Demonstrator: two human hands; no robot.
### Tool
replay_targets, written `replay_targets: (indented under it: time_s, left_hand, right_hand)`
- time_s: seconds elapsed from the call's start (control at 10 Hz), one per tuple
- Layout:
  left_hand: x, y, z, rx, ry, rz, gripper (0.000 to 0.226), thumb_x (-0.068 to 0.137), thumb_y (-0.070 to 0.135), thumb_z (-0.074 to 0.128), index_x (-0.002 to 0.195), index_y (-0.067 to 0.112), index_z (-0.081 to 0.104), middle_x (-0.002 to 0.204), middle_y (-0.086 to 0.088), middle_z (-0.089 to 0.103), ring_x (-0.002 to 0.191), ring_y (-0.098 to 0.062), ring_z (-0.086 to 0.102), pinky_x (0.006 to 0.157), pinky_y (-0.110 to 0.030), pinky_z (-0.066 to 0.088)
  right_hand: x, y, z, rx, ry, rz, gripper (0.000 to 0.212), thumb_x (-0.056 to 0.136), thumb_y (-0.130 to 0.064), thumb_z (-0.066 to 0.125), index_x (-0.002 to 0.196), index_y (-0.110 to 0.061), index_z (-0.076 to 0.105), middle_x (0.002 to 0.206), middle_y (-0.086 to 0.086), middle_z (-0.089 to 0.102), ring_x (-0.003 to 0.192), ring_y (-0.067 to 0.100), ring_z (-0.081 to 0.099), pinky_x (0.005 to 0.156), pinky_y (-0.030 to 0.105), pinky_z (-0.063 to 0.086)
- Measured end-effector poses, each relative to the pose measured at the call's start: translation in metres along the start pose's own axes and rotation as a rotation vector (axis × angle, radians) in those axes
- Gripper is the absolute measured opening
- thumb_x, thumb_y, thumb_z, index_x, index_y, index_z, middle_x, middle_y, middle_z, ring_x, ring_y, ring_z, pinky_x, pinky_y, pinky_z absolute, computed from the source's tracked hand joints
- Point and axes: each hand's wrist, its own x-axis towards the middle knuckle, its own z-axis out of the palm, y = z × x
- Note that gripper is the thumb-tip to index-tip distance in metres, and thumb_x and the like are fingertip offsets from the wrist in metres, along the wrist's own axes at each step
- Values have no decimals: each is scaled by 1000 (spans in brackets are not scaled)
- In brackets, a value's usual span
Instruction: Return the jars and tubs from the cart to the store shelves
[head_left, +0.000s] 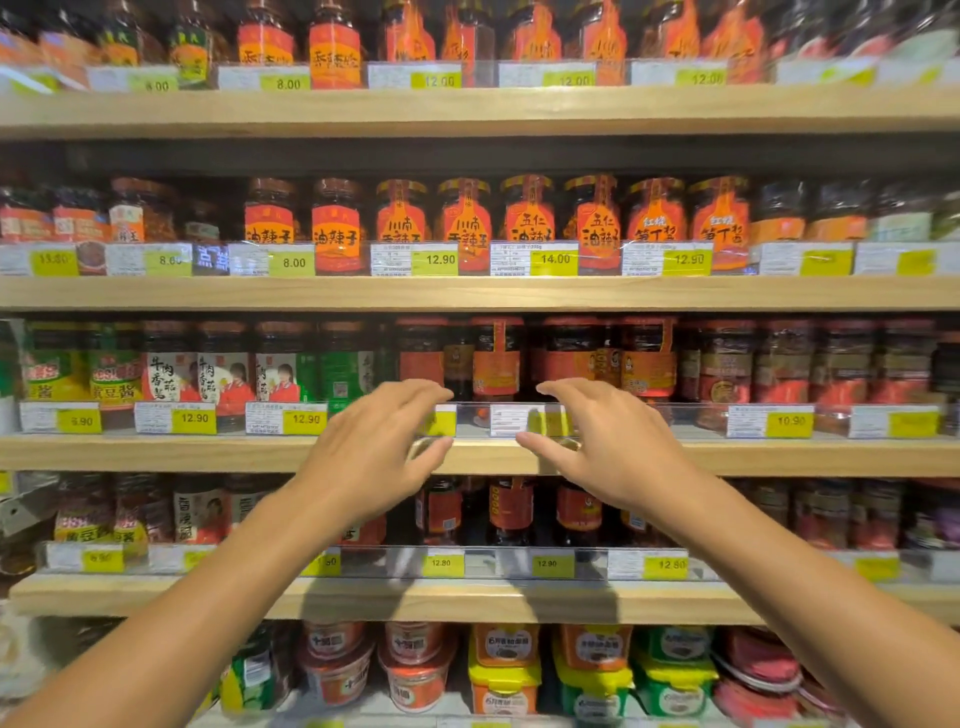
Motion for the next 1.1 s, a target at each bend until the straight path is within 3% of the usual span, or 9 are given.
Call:
replay_targets:
  time_s: [0.1,0.3,0.5,0.9,1.1]
  left_hand:
    - [10,23,9,-11,-3,80,57,93,57,39,142,30,47,144,12,51,132,-12,47,105,-36,46]
    - [48,75,37,-54,-13,158,54,97,52,48,144,25,45,147,9,49,135,-15,44,109,-34,39]
    - [71,108,65,-79,-72,153,58,97,56,46,147,25,43,149,6,47,139,-14,38,114,-33,33]
    - [75,114,66,-59,-115,93,62,98,55,44,151,26,34,154,7,42,140,-15,39,115,-32,31]
    - [52,95,42,-40,-60,111,65,94,64,38,150,30,36,153,9,42,141,-12,37,117,-34,31]
  right_hand:
    - [-8,22,1,-38,-15,33,72,94,-70,41,148,-23,44,148,-5,52,135,17,48,106,32,38]
    - [-21,67,0,-106,-42,135,73,95,-70,37,147,-20,46,149,-1,50,136,21,46,106,34,37]
    - [-28,91,0,-110,-73,102,71,97,-68,35,149,-21,44,150,0,50,137,21,46,110,34,34]
    - [-27,100,5,-58,-71,81,75,96,-71,32,150,-21,43,151,-1,49,139,19,43,113,34,30]
    - [-38,100,-11,-19,-34,17,71,96,-69,36,151,-25,39,153,-6,45,141,15,39,114,31,27]
